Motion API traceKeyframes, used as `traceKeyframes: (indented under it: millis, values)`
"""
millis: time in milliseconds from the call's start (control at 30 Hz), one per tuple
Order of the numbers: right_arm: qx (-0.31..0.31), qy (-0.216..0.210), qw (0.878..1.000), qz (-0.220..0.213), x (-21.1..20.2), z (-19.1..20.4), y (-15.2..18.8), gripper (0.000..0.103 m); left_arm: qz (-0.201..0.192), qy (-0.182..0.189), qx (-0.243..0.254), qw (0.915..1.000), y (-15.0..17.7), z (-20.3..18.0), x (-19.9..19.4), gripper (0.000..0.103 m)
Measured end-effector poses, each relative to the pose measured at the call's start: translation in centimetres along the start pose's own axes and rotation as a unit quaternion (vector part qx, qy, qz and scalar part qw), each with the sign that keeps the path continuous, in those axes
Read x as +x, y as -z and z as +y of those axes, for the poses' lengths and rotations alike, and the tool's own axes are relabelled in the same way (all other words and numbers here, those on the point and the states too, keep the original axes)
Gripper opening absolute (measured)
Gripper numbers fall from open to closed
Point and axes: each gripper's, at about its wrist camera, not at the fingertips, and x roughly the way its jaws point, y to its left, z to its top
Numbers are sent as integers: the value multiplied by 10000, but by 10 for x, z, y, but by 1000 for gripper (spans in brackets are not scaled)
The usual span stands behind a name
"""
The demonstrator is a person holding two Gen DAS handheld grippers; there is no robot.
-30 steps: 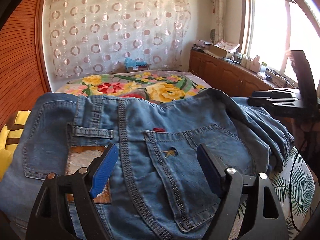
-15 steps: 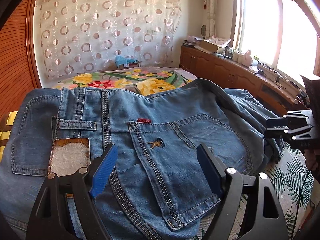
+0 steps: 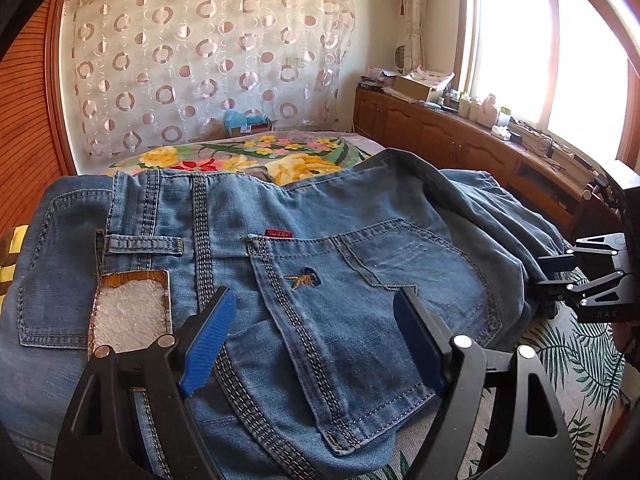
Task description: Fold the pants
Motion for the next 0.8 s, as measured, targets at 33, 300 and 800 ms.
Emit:
traceKeyframes:
  millis: [33,300,800]
  values:
    - [-14,-11,10000,3,0,-1,0,37,8,-3,-1,10000,0,0,0,82]
    - [-148,139,9995,-228,-21,-25,-9,6,60,-44,-77,9999,0,4,4,82]
    - [-353,1731,9795,-963,-45,-97,-75,2,42,-94,-177,9998,1,11,6,82]
